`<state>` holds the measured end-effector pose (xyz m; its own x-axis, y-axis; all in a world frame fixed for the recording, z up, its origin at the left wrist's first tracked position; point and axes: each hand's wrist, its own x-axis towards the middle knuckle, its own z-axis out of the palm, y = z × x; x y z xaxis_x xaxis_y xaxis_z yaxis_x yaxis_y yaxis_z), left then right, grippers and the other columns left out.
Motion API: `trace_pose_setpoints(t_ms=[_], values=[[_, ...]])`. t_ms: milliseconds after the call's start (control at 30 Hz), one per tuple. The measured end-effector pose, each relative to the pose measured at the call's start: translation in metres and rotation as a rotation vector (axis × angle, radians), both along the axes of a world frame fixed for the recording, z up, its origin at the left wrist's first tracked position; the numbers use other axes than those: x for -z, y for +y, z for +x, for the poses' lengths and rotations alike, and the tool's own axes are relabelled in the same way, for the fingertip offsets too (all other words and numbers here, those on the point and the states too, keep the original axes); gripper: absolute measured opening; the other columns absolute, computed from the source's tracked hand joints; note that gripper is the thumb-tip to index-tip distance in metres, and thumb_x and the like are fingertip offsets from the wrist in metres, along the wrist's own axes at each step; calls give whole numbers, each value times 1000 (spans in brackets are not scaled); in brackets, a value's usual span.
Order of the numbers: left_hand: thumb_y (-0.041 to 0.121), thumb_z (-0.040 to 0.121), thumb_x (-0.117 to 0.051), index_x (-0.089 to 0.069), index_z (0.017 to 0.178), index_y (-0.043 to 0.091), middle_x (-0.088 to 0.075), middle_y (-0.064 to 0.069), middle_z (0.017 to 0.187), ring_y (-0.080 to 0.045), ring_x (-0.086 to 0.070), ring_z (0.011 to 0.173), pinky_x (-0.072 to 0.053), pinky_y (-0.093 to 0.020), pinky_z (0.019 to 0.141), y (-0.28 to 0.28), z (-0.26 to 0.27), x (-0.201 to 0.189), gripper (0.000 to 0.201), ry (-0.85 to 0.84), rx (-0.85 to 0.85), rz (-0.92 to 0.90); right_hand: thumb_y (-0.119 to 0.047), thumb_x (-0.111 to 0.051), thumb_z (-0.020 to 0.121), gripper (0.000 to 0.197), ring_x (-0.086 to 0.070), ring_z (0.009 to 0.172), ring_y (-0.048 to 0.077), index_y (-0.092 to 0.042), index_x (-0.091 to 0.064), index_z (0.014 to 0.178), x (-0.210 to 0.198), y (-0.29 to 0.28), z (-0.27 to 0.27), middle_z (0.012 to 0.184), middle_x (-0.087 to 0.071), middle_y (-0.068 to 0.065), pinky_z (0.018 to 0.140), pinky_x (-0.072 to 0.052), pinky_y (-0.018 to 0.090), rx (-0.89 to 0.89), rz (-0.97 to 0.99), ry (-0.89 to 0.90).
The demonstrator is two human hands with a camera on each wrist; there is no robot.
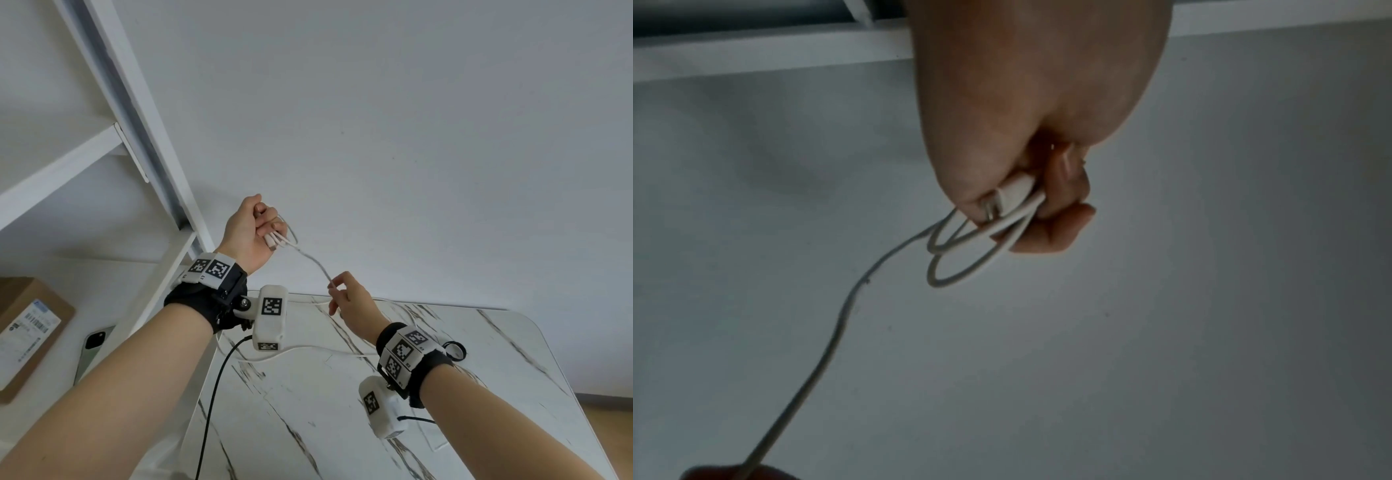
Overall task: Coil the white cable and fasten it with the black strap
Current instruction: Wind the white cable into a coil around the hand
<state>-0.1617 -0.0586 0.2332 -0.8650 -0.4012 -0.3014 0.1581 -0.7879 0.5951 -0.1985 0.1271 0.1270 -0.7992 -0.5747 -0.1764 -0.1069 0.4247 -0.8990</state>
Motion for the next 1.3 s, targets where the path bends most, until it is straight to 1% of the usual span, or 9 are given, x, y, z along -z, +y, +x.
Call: trace_pose_setpoints(t_ms=[167, 333, 500, 600, 833, 900, 1000, 1167, 1300], values=[[24, 98, -41, -38, 60, 15, -30, 4, 41, -9, -25, 33, -39, -17, 45, -2, -1, 9, 39, -62, 16, -98, -29, -42, 97, 17, -52, 62, 14, -27, -59, 102, -7, 7, -1, 72, -61, -5, 63, -42, 30, -218, 265, 295], [25, 100, -38, -39, 65, 13, -35, 3, 43, -11, -31, 34, -45, -23, 52, 3, -4, 17, 37, -123, 56, -175, -22, -36, 99, 31, -58, 103, 21, -26, -57, 122, -31, 6, 3, 112, -66, -3, 84, -46, 35, -393, 410, 510], [23, 101, -34, -38, 68, 14, -36, 4, 42, -10, -34, 35, -41, -29, 61, 11, -5, 24, 35, -204, 153, -396, -20, -39, 98, 19, -50, 61, 5, -19, -55, 109, -53, 5, 6, 94, -71, -9, 67, -45, 30, -455, 332, 508], [25, 101, -34, -39, 69, 14, -37, 3, 44, -11, -36, 38, -45, -29, 59, 14, -2, 31, 34, -233, 227, -464, -22, -43, 97, 15, -44, 51, 0, -16, -56, 102, -65, 5, 7, 91, -72, -7, 59, -39, 26, -451, 293, 516], [24, 101, -37, -45, 71, 10, -61, -3, 53, -20, -58, 46, -53, -29, 51, 30, 5, 40, 34, -338, 439, -689, -29, -57, 91, 15, -52, 67, 11, -15, -62, 95, -79, 8, -1, 81, -65, -4, 64, -42, 28, -379, 234, 541], [24, 101, -38, -49, 75, 7, -62, -4, 55, -20, -58, 43, -54, -31, 50, 34, 8, 42, 33, -358, 502, -696, -27, -62, 88, 15, -52, 66, 4, -12, -63, 91, -81, 10, -5, 79, -65, -4, 63, -43, 22, -352, 177, 520], [25, 101, -37, -50, 88, 4, -57, -8, 64, -16, -50, 38, -47, -25, 43, 37, 11, 44, 27, -358, 587, -668, -16, -65, 86, 7, -52, 58, -9, -9, -64, 89, -85, 11, -9, 72, -61, -10, 58, -39, 9, -350, 59, 456], [30, 101, -32, -47, 80, 10, -45, -2, 46, -7, -28, 30, -26, -16, 34, 39, 15, 41, 32, -359, 743, -557, -14, -67, 84, 10, -53, 62, 2, -13, -66, 93, -86, 14, -20, 74, -61, -12, 60, -41, 8, -272, -9, 404], [47, 98, -28, -50, 73, 11, -30, 4, 36, -5, -22, 26, -21, -12, 30, 39, 18, 38, 49, -363, 865, -489, -10, -67, 83, 11, -58, 69, 3, -10, -69, 94, -80, 16, -29, 79, -65, -3, 66, -45, 6, -205, -38, 382]])
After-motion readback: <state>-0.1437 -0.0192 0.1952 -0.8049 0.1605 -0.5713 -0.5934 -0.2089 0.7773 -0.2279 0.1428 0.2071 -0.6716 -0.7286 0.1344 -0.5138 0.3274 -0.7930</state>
